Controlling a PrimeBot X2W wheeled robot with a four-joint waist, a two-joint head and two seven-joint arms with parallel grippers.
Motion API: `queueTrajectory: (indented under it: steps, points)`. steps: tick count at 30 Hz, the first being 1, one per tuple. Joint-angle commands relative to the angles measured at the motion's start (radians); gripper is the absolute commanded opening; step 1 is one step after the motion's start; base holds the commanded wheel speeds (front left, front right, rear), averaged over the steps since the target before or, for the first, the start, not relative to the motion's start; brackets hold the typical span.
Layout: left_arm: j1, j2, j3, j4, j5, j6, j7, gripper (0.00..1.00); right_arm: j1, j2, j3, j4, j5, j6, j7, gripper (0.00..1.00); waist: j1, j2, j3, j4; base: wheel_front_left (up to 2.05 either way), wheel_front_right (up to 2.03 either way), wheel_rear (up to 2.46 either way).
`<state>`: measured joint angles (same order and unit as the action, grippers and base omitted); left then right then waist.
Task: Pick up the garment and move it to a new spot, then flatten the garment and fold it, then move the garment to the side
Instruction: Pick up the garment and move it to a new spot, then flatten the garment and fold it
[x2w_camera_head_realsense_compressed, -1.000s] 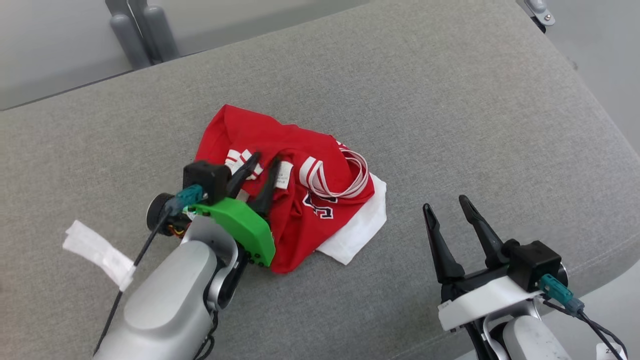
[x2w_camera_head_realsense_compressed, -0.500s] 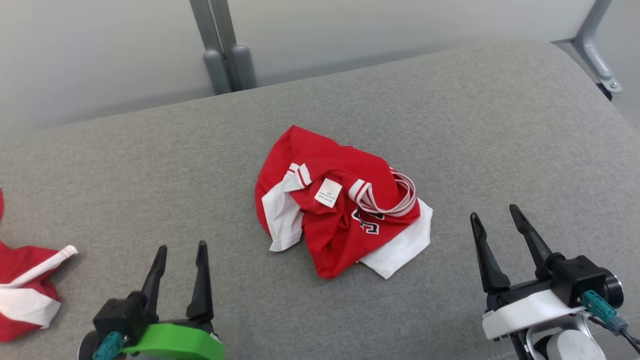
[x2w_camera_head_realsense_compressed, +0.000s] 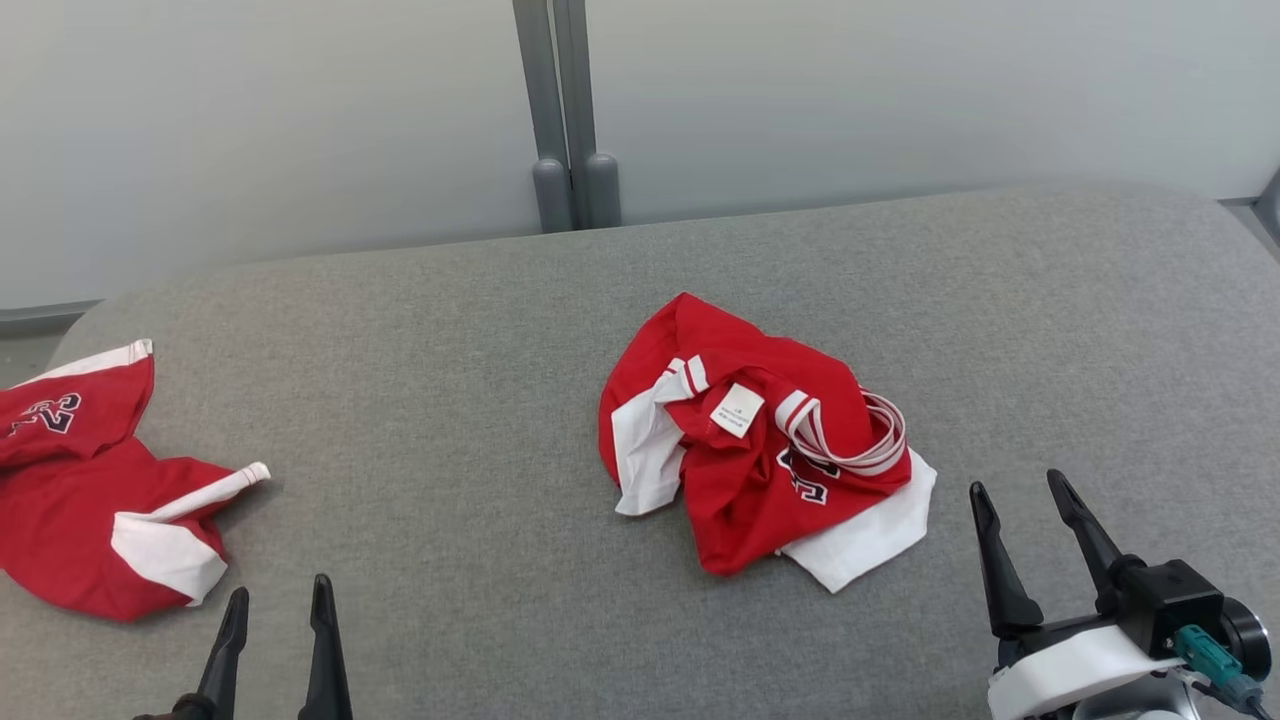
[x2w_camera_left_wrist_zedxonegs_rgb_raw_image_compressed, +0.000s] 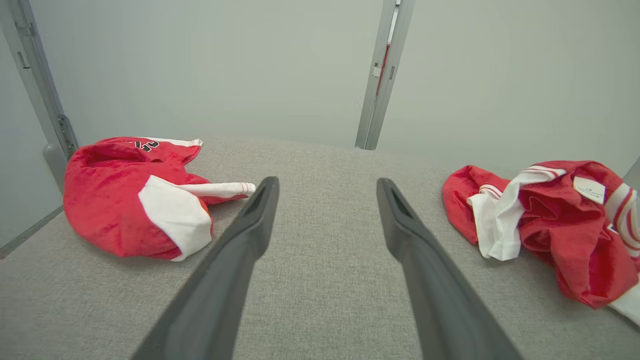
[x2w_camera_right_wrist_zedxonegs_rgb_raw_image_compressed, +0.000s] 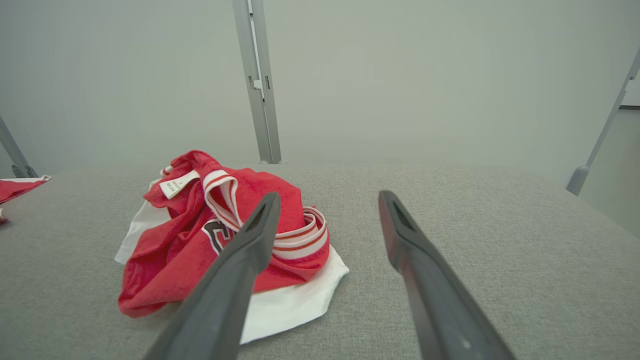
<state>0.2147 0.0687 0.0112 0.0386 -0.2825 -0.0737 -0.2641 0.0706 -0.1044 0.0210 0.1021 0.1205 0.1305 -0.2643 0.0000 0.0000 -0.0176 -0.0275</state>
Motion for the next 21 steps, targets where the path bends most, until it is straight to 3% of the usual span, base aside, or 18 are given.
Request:
queueTrajectory:
  steps: [1, 9, 21]
  points:
    - [0.013, -0.007, 0.016, -0.004, 0.021, -0.012, 0.000, 1.00, 0.012, 0.002, -0.002, 0.006, -0.006, 0.000, 0.000, 1.00, 0.0000, 0.0000, -0.014, 0.007, 0.00, 0.00, 0.00]
    - [0.017, -0.018, 0.058, -0.008, 0.041, -0.046, 0.000, 1.00, 0.015, 0.007, -0.004, 0.020, -0.005, 0.000, 0.000, 1.00, 0.0000, 0.0000, -0.019, -0.010, 0.00, 0.00, 0.00]
    - [-0.002, -0.019, 0.046, -0.002, 0.035, -0.055, 0.000, 1.00, 0.010, 0.010, -0.002, 0.023, -0.003, 0.000, 0.000, 1.00, 0.0000, 0.0000, -0.010, -0.024, 0.00, 0.00, 0.00]
